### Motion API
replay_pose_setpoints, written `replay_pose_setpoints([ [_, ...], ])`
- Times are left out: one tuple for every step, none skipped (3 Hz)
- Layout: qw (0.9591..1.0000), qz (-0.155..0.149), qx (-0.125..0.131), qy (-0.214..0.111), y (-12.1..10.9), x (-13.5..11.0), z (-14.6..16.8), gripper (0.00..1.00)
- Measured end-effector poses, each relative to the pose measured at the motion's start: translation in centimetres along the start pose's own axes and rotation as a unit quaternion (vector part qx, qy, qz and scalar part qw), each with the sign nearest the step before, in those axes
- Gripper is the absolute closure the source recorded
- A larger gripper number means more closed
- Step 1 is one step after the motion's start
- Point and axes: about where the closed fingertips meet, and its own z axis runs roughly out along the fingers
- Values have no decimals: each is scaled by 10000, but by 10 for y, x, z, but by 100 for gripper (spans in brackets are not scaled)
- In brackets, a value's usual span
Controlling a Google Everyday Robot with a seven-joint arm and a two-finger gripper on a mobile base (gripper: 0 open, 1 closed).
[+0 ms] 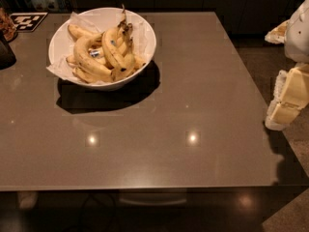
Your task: Pick banana from white bowl
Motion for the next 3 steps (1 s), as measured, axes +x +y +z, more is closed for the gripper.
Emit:
replay_pose_setpoints([
  [10000, 0, 0, 0, 0, 0, 0, 0],
  [9998, 119, 16, 184, -6, -18, -2, 0],
  [9985, 211, -206, 459, -15, -60, 6, 0],
])
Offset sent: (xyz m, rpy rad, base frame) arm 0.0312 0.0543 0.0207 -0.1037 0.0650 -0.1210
